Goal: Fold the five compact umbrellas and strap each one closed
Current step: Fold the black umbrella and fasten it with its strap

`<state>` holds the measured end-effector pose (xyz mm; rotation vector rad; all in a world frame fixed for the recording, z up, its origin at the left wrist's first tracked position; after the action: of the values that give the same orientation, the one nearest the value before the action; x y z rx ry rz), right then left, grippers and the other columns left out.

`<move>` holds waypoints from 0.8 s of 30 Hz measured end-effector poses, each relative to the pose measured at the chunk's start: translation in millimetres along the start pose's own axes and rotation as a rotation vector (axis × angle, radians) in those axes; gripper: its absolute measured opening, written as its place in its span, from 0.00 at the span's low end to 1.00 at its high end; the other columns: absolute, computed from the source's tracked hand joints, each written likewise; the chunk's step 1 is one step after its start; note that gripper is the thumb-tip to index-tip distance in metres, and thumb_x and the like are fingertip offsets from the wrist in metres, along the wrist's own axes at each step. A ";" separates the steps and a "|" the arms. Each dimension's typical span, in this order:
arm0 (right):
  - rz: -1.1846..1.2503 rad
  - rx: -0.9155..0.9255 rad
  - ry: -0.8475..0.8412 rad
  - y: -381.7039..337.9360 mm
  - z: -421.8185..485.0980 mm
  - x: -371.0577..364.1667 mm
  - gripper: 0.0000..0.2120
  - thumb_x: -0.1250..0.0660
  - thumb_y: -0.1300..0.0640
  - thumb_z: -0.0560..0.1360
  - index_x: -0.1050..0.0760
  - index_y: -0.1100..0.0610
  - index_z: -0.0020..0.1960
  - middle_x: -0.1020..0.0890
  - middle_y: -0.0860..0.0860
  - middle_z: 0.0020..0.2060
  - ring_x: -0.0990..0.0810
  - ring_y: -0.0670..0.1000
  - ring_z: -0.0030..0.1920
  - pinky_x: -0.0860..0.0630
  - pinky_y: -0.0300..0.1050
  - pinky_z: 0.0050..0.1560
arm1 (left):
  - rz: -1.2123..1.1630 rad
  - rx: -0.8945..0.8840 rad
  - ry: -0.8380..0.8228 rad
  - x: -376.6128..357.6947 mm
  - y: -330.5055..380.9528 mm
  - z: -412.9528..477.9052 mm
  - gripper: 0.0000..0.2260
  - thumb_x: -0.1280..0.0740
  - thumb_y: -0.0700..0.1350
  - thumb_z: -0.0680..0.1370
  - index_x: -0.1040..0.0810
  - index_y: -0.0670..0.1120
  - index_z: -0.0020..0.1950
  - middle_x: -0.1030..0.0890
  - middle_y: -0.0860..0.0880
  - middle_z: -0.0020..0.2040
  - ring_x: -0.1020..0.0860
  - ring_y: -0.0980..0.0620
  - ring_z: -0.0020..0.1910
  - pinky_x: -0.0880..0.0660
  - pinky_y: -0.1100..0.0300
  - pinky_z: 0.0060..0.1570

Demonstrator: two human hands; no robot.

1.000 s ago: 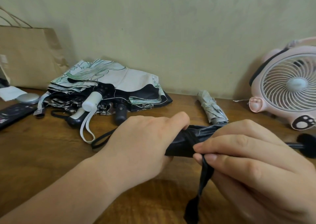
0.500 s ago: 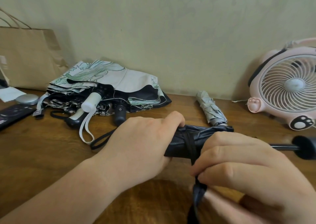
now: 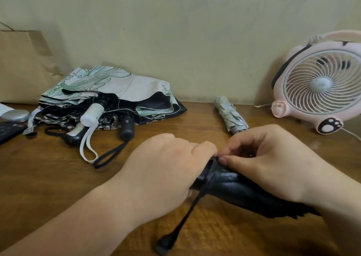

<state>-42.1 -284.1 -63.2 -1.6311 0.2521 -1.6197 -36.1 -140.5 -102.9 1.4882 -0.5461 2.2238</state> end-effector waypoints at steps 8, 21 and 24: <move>0.020 -0.086 -0.137 14.1 3.9 -6.2 0.11 0.32 0.50 0.79 0.15 0.47 0.40 0.15 0.45 0.38 0.17 0.44 0.39 0.22 0.45 0.45 | -0.002 -0.128 0.164 18.9 8.3 -12.8 0.21 0.19 0.45 0.63 0.21 0.54 0.52 0.20 0.58 0.40 0.23 0.53 0.36 0.26 0.55 0.37; 0.118 -0.046 -0.102 17.5 4.1 -8.3 0.08 0.32 0.54 0.79 0.14 0.47 0.46 0.15 0.43 0.35 0.20 0.39 0.33 0.29 0.31 0.34 | -0.003 -0.088 0.159 13.9 1.3 -12.4 0.30 0.17 0.51 0.59 0.27 0.55 0.55 0.23 0.59 0.35 0.27 0.55 0.31 0.26 0.57 0.34; 0.155 -0.011 -0.118 15.5 2.9 -8.2 0.09 0.31 0.56 0.80 0.14 0.45 0.48 0.13 0.43 0.41 0.16 0.41 0.39 0.25 0.34 0.40 | -0.002 -0.128 0.176 13.8 2.9 -12.2 0.28 0.16 0.51 0.60 0.27 0.56 0.54 0.23 0.59 0.36 0.24 0.56 0.33 0.25 0.57 0.35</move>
<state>-34.8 -287.8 -79.0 -1.6662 0.3193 -1.4034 -51.8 -134.9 -94.7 1.2158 -0.6165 2.2452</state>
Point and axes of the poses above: each hand's wrist, its own z-axis towards the middle knuckle, its own x-axis out of the back of the hand, y = z × x, the point moved 6 cm from there along z, towards the middle knuckle
